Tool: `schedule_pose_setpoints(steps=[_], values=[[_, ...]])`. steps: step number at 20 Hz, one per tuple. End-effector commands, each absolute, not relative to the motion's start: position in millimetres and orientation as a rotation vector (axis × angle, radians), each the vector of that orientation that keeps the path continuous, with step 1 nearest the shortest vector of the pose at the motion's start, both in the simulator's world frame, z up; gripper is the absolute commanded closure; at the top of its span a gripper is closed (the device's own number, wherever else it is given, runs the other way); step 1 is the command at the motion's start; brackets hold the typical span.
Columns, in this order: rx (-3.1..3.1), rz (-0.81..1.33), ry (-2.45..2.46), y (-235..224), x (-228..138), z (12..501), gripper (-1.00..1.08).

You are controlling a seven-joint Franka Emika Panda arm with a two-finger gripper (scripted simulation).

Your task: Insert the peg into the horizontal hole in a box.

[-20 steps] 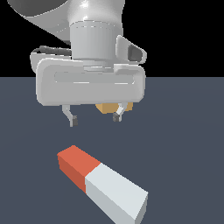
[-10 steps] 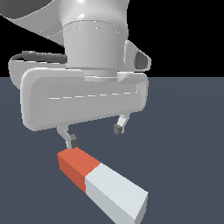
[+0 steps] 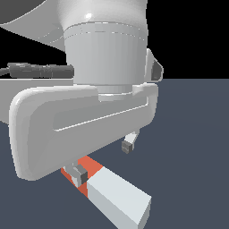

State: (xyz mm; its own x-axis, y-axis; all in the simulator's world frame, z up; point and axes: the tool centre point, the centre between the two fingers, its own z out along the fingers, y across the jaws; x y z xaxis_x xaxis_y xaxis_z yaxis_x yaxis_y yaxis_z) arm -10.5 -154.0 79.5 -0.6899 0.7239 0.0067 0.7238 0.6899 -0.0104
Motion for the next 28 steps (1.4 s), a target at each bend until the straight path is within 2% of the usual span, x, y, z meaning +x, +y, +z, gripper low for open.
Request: schedule_pose_setpoints(steps=[1, 18, 28], values=[[-1.172, 0.007, -2.907, -161, -6, 77, -0.92], [-1.042, 0.0, -2.963, -175, 6, 67, -0.92], [-1.037, 0.0, -2.966, -174, 5, 26, -0.92]])
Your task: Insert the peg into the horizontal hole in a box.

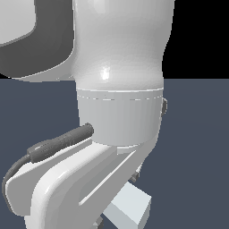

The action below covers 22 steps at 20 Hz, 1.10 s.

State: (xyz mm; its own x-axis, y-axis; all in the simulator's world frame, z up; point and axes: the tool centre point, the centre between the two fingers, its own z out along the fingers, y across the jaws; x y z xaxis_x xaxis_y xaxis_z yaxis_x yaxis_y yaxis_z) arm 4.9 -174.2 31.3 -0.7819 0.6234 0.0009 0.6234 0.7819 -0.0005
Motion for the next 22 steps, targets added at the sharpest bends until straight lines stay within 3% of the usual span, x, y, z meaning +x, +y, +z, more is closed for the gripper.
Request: schedule_pose_setpoints(steps=[1, 5, 6, 22], values=[[-1.037, 0.0, -2.966, -174.4, 5.3, 23.1, -0.92], [-1.037, 0.0, -2.966, -174.8, 6.3, 20.1, -0.92], [-1.037, 0.0, -2.966, -174.8, 6.3, 20.1, 1.08], [-1.055, 0.0, -2.958, -166.3, 5.0, 21.9, 1.08]])
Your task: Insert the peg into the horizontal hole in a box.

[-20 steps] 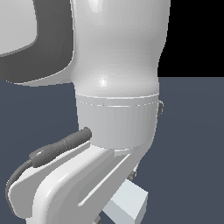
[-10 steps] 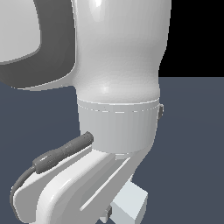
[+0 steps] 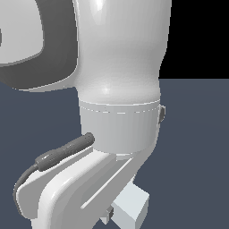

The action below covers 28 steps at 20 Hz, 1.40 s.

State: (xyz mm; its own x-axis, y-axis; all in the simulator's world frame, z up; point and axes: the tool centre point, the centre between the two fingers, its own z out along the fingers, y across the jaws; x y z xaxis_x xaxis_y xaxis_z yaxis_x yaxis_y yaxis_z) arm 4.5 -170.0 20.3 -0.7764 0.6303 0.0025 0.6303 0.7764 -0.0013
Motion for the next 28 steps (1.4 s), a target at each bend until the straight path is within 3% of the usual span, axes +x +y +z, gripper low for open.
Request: schedule_pose_setpoints(steps=[1, 11, 28], values=[[-1.062, 0.0, -2.956, -164, 5, 23, 1.08], [-1.186, 0.0, -2.908, -113, 0, 34, 1.08], [-1.509, -0.001, -2.755, 27, 11, 65, 1.08]])
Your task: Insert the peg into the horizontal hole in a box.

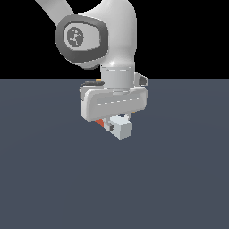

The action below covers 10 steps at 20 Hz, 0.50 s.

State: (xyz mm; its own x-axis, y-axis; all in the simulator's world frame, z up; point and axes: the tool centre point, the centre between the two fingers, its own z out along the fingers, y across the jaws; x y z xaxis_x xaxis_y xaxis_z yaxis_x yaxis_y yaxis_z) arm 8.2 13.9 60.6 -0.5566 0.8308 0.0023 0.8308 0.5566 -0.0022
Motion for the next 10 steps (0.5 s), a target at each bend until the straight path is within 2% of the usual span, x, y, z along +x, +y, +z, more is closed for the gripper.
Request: schedule_pose_setpoints(steps=[1, 10], values=[[-1.528, -0.001, -2.744, 35, 13, 67, 1.08], [-1.686, -0.001, -2.651, 104, 35, 83, 1.08]])
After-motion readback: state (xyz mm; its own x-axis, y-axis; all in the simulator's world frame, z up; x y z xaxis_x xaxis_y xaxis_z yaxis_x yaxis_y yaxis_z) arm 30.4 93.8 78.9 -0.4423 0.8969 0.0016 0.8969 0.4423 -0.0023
